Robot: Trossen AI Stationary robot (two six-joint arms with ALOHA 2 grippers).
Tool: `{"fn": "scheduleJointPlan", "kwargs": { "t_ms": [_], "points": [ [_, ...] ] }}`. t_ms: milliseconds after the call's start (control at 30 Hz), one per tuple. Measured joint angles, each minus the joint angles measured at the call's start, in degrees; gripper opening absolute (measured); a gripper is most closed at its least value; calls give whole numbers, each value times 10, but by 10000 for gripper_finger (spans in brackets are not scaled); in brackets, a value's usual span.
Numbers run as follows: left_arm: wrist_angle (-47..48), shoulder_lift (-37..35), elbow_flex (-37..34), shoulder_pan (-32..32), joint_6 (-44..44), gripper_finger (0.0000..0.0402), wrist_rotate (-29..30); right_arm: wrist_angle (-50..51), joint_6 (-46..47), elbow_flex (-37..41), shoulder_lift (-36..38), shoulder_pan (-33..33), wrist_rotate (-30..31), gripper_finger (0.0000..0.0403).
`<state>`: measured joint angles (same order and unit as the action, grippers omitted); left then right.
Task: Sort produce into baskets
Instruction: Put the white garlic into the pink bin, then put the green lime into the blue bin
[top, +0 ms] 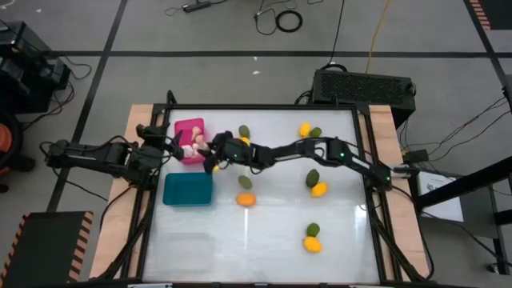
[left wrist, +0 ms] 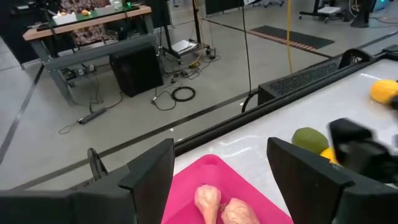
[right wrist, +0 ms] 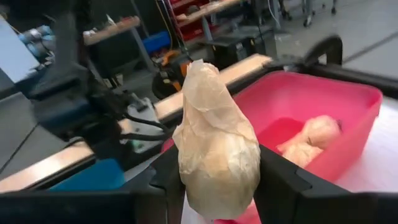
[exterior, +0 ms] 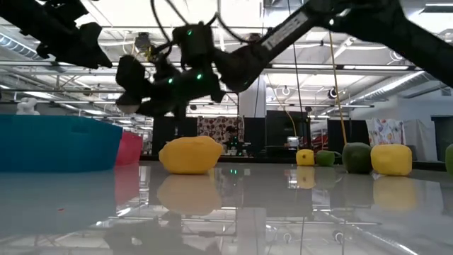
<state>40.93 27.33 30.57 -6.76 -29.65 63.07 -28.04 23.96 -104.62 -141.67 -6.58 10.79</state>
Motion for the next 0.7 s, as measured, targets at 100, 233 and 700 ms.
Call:
{"fn": "scheduleJointPlan", "kwargs": {
  "t_ms": [100,233,700],
  "points": [
    [-2,0,0,1,4,263,8,42,3,-63,-41,-13,-16,148],
    [-14,0,0,0,23,263,25,105,-27,-140,-73,-19,-21,175],
    [-42,0,0,0,65,263,-34,269,-49,-213,-50,-16,-22,281]
  ]
}}
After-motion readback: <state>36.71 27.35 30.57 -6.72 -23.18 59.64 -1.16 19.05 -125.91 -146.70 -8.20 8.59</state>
